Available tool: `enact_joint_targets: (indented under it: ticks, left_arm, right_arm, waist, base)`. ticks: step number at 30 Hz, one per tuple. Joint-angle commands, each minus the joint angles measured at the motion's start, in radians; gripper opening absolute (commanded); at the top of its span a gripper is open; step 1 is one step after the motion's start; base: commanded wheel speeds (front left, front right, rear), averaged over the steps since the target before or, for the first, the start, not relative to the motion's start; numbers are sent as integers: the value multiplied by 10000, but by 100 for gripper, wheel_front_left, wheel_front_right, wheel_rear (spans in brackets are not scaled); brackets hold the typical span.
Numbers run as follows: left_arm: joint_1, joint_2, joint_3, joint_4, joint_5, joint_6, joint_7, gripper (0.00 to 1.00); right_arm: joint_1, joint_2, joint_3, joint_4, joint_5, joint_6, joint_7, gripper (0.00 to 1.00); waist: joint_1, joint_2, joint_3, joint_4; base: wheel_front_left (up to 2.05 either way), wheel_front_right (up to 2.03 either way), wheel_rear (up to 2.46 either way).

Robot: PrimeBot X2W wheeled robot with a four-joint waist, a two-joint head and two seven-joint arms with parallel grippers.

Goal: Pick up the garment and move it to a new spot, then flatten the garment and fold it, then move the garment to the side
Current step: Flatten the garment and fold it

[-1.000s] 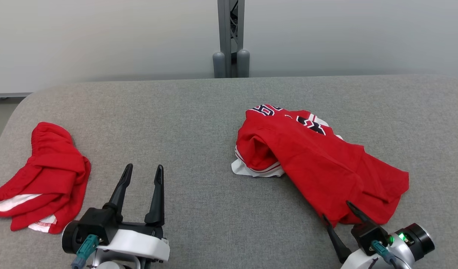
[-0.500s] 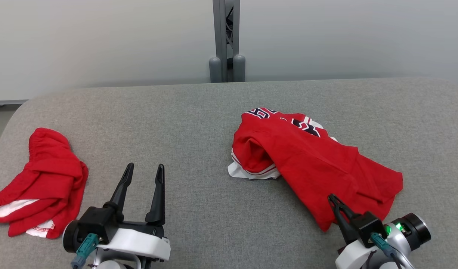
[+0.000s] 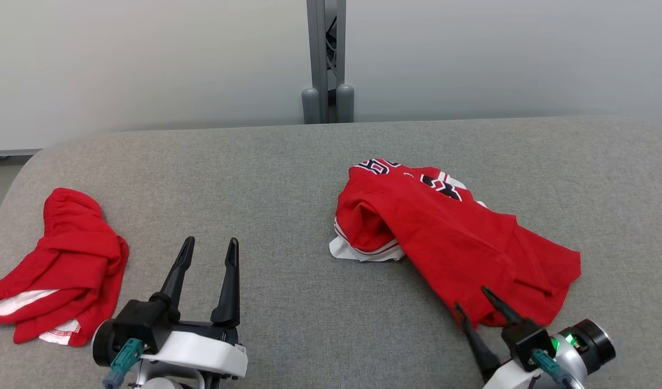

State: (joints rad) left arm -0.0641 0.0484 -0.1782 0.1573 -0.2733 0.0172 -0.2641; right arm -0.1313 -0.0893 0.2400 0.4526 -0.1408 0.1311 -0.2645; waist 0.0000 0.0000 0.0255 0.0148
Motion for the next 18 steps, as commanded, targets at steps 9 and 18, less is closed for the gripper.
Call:
enact_joint_targets:
  ticks: [9, 18]
  left_arm:
    - [1, 39, -91, 95, -24, -80, -2, 100]
    - [-141, 39, -74, 120, 33, -150, -2, 100]
  right_arm:
    - [-173, -222, 295, 1001, -209, -7, -5, 100]
    - [-598, -195, 57, 2016, -723, -7, -3, 100]
  waist:
    - [0, 0, 75, 132]
    - [0, 0, 271, 295]
  base:
    - [0, 0, 0]
    - [0, 0, 0]
